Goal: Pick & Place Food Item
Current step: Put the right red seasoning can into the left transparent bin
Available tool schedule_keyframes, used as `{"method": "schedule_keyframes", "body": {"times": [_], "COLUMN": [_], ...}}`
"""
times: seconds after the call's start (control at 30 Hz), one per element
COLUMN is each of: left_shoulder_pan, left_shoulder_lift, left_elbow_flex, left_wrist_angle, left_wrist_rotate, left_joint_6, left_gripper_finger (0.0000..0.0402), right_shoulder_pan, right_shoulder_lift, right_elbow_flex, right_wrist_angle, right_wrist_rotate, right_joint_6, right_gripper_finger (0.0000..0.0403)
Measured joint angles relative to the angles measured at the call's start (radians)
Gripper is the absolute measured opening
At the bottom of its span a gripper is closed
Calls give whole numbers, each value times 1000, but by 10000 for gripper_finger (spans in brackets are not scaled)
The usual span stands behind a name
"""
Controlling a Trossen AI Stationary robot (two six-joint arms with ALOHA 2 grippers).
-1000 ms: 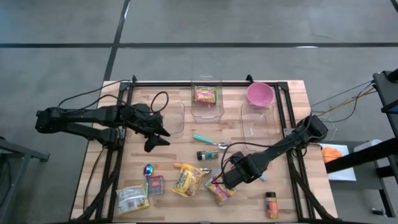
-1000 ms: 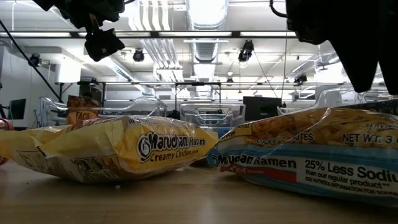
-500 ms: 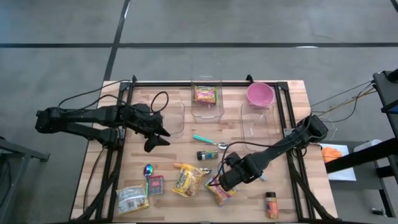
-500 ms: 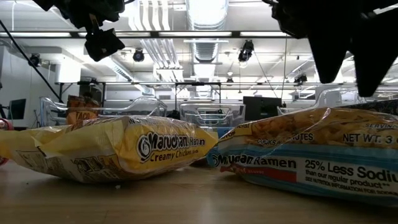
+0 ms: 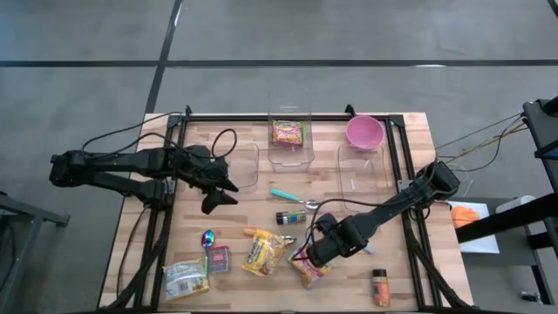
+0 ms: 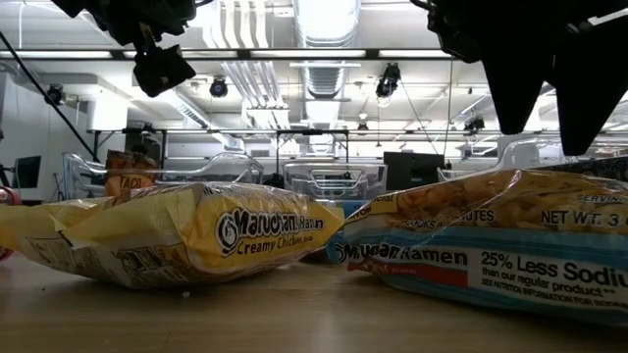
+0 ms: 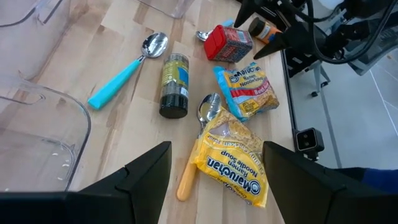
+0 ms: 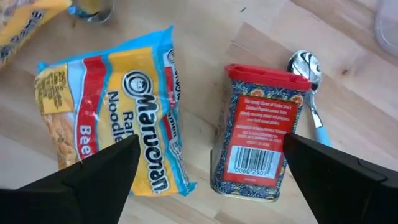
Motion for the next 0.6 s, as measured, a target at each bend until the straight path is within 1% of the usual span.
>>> {"method": "schedule_keyframes", "body": {"times": [0.13,0.4,0.6], "left_shoulder_pan": [0,0,0], "left_shoulder_lift": [0,0,0], "left_elbow_flex": [0,0,0], "left_wrist_angle": [0,-4,-8], "left_wrist_rotate": [0,0,0], "left_joint_6": [0,0,1], "left_gripper_finger": [258,258,258], "right_shoulder_pan": [0,4,16], "right_shoulder_lift": [0,0,1], "right_elbow_flex": [0,-25,-84], "right_wrist_angle": [-33,-46,35], "right_wrist_rotate": [6,-6,-29], "right_joint_6": [42,41,77], "right_gripper_finger": [391,391,391]}}
